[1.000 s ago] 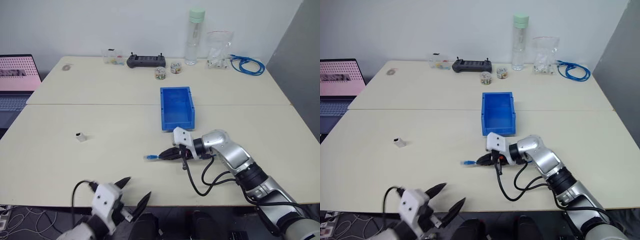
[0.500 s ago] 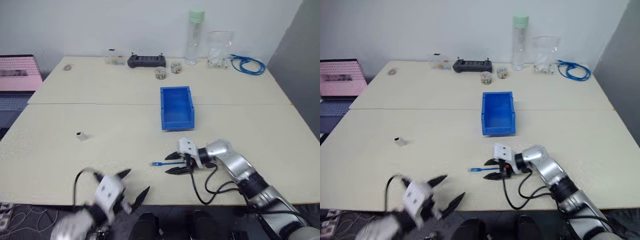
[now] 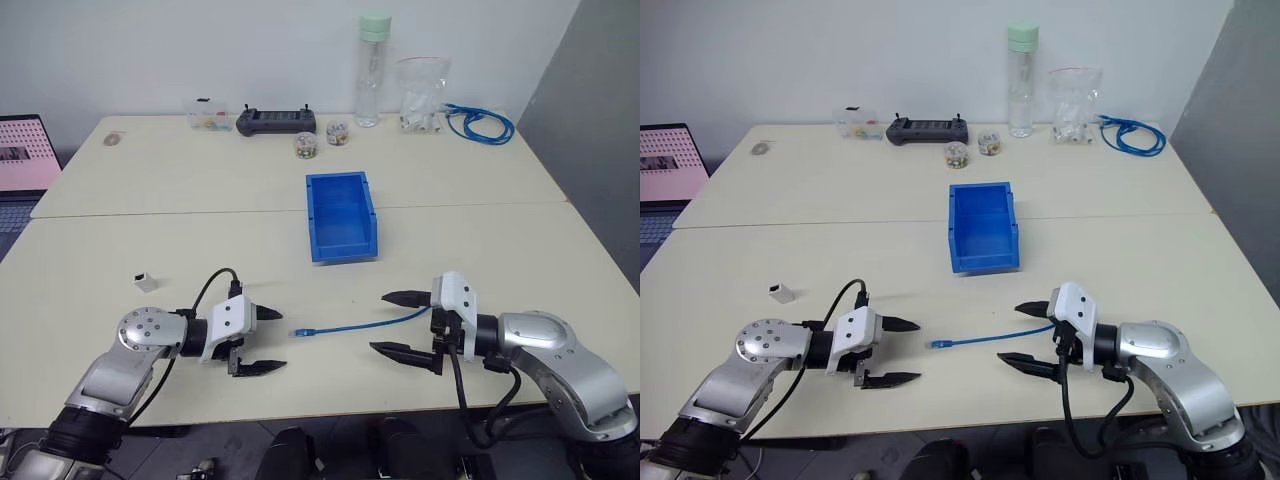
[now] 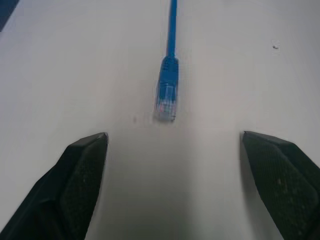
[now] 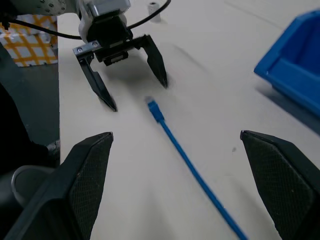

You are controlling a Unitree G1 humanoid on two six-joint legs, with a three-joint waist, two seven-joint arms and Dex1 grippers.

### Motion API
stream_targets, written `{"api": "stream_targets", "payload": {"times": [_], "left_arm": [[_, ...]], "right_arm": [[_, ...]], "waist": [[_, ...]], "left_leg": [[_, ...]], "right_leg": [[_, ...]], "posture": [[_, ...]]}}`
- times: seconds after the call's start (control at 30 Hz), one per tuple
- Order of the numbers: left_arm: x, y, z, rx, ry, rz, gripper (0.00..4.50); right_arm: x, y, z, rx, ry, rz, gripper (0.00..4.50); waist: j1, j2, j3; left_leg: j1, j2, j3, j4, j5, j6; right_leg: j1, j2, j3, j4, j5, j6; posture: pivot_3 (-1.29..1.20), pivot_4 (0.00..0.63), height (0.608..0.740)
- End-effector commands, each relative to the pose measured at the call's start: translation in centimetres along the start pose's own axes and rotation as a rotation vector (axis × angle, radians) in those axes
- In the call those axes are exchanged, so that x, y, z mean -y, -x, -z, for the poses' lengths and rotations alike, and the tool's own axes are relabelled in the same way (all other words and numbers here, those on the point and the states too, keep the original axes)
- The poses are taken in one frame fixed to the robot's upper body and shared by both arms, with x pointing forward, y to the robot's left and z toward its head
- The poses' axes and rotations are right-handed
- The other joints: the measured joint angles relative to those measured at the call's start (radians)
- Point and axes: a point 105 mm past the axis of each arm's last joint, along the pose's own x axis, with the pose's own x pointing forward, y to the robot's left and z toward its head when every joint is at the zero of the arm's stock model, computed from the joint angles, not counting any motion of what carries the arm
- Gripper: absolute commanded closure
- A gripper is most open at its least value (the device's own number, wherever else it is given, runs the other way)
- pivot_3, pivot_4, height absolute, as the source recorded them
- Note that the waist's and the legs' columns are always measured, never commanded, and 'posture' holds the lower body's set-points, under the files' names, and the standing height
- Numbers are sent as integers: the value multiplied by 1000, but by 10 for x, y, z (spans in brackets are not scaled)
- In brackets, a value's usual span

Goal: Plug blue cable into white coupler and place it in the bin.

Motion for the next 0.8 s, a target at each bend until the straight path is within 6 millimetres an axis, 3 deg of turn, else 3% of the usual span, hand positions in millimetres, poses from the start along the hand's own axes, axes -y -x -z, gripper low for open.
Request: {"api": "stream_targets", "payload": {"times": [0.03, 0.23, 0.57, 0.8], "left_arm": [[2, -6, 26, -48, 15, 38, 0], [1, -26, 36, -10, 65, 53, 0], [-2, -51, 33, 43, 58, 89, 0], [1, -55, 31, 54, 46, 141, 1374]], "right_arm": [[4, 13, 0, -5, 34, 94, 166], [7, 17, 6, -10, 31, 173, 166], [19, 17, 8, -17, 43, 217, 166], [23, 15, 11, -29, 45, 215, 127]], "waist": [[1, 0, -1], [6, 13, -12], [35, 16, -15], [37, 18, -18]], "left_leg": [[1, 0, 0, 0, 0, 0], [2, -1, 2, 0, 0, 0], [15, -4, -1, 0, -1, 2], [16, -5, -1, 0, -1, 3]], "right_leg": [[1, 0, 0, 0, 0, 1], [2, 0, 2, 0, 1, 3], [20, 0, 1, -6, -1, 7], [20, 0, 1, -6, -1, 8]], "posture": [[0, 150, 740], [0, 150, 740], [0, 150, 740], [0, 150, 740]]}}
